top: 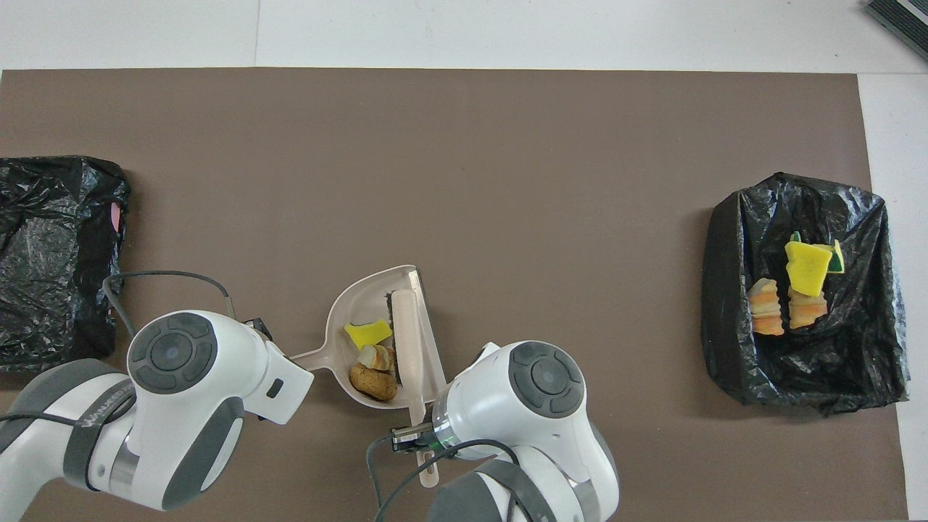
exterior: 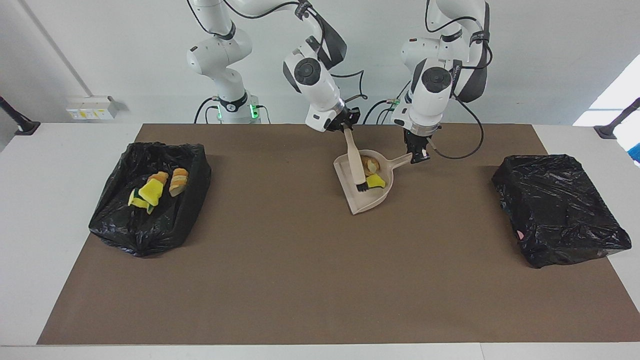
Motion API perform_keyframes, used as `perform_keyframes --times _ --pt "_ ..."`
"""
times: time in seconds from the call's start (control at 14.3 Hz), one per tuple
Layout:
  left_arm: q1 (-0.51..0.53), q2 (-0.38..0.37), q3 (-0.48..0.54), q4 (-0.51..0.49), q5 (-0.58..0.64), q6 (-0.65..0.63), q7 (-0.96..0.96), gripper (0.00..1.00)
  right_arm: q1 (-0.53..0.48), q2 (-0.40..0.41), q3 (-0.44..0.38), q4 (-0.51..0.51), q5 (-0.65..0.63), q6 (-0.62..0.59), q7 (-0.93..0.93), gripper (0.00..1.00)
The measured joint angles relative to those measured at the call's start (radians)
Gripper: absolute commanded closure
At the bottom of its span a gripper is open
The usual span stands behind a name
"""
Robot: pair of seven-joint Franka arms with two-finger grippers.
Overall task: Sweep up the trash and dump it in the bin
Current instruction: 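Sweep the sponge and crusts into the dustpan with the right gripper's brush, then carry the loaded dustpan with the left gripper toward the farther black bin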
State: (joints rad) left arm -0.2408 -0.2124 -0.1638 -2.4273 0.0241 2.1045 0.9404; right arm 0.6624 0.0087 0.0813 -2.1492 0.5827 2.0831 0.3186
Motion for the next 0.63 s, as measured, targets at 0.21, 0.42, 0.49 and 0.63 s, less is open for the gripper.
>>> perform_keyframes --times 0.21,0.42,0.49,0.63 --pt "0.037 -0.001 0.006 0.003 0.000 0.008 -0.001 1.00 -0.082 -0.052 -0.006 0.036 -0.112 -0.161 0.000 1.00" --pt "0.099 -0.011 0.014 0.028 0.000 0.006 0.000 1.00 -0.098 -0.082 -0.004 0.074 -0.228 -0.260 0.069 1.00" --pt "0.124 -0.017 0.016 0.045 0.000 -0.002 0.001 1.00 -0.092 -0.083 0.001 0.080 -0.248 -0.260 0.117 1.00" --pt "0.169 -0.025 0.019 0.092 0.000 -0.041 0.001 1.00 -0.065 -0.083 0.008 0.081 -0.264 -0.258 0.186 1.00"
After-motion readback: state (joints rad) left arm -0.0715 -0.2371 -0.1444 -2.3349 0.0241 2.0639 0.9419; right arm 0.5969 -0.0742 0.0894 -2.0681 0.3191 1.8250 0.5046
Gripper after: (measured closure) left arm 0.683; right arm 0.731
